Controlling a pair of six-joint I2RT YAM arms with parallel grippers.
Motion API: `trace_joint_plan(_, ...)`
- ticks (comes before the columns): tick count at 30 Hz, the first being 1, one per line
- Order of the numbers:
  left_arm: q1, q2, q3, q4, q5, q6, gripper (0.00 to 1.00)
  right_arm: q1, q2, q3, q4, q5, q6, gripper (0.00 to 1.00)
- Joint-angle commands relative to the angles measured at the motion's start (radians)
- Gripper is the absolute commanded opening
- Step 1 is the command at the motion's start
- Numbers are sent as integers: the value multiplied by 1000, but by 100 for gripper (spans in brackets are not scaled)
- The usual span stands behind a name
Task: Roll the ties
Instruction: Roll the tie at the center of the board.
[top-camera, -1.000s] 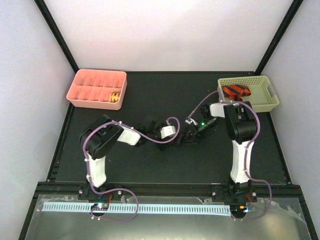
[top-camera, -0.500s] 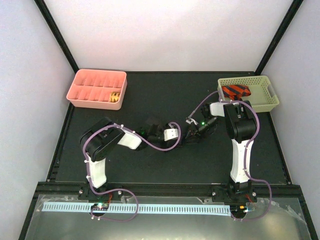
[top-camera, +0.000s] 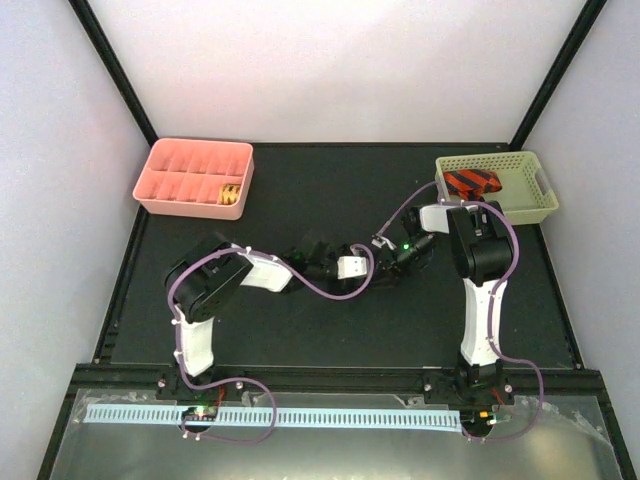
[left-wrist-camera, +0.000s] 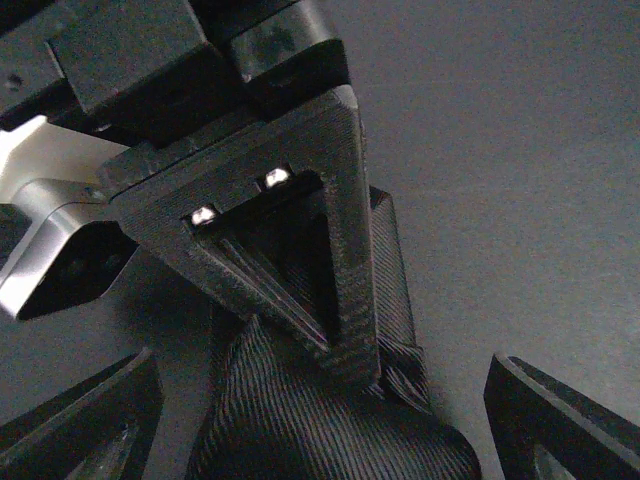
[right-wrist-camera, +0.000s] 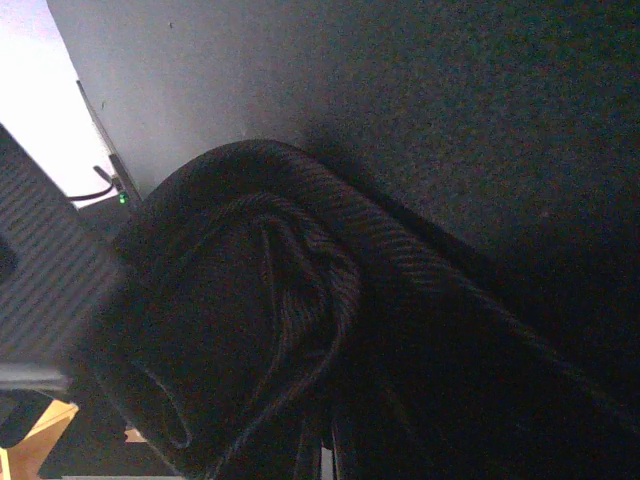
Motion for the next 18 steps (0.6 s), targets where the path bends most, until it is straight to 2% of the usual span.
trace_joint_plan(1,-14,49,82,-102,8,51,88,0,49,-4,9,136,-9,2)
trace_joint_plan(7,-14,72,138,-244,-56,77,80,-1,42,-7,4,134,-15,2)
trace_joint_plan(16,-1,75,100,-249,-80,75,54,-2,24,-7,-3,108,-32,2)
trace_joint_plan(18,4,77,101,-248,-81,69,49,-2,11,-5,-11,87,-50,7)
